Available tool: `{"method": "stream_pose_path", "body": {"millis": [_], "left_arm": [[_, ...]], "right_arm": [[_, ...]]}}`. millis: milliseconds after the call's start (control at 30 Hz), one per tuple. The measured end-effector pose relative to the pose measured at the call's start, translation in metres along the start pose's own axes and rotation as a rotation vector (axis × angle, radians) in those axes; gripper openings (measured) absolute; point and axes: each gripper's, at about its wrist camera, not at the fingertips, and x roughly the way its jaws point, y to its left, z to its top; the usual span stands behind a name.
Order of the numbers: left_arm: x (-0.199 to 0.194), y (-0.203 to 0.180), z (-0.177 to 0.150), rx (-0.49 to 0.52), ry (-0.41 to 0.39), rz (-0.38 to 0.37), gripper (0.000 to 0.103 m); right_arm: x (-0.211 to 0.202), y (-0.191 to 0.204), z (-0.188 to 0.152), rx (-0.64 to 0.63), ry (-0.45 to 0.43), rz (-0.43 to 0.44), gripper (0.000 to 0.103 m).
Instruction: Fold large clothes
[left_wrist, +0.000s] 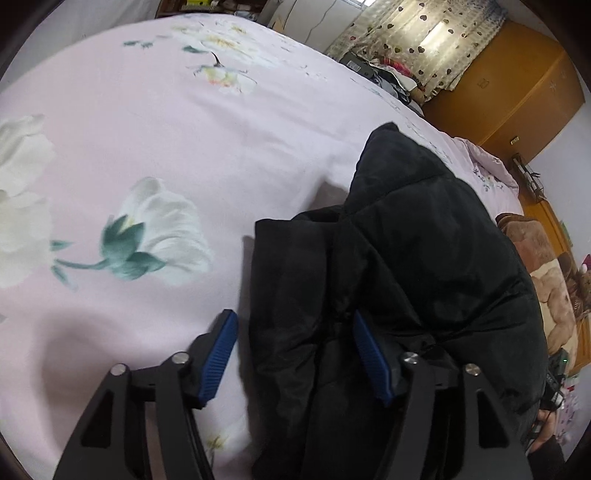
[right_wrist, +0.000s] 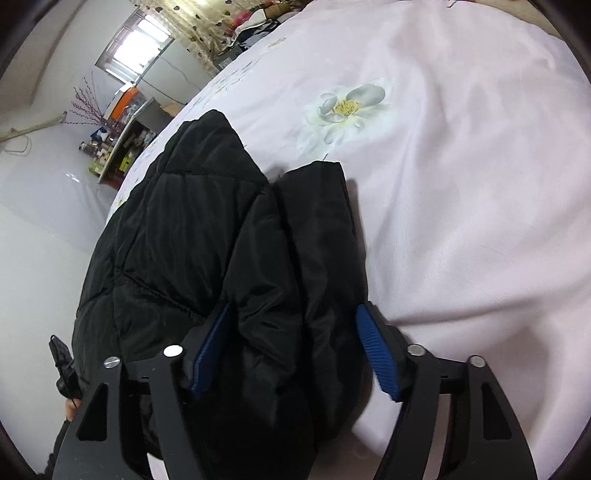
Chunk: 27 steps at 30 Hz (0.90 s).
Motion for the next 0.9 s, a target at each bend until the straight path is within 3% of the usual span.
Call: {"method": "stream_pose_path", "body": {"millis": [200, 400, 633, 733, 800, 900], "left_arm": [[0.003, -0.001, -0.006, -0.02, 0.024, -0.07, 0.071], [0.012, 0.001, -0.011, -0.022, 0.041, -0.142, 0.075], [0.026, -0.018, 0.002, 0.046, 0.073, -0.112, 0.081], [0.021, -0.021, -0.001, 0.058, 0.058, -0.115, 0.067], [0.011, -0.025, -0.007, 0.083, 0.035, -0.096, 0.046], [0.0, -0.035, -0.009, 0.108, 0.014, -0.059, 0.032]], "right_arm": [[0.014, -0.004, 0.004, 0.02, 0.042, 0.068, 0.073], [0.014, -0.005, 0.002, -0.028, 0.059, 0.096, 0.065], [0.032, 0.003, 0.009, -0.033, 0.066, 0.072, 0.06], [0.028, 0.004, 0.008, -0.03, 0.051, 0.075, 0.049], [0.023, 0.008, 0.007, -0.031, 0.038, 0.07, 0.042], [0.015, 0.017, 0.008, -0.056, 0.026, 0.046, 0.032]]}}
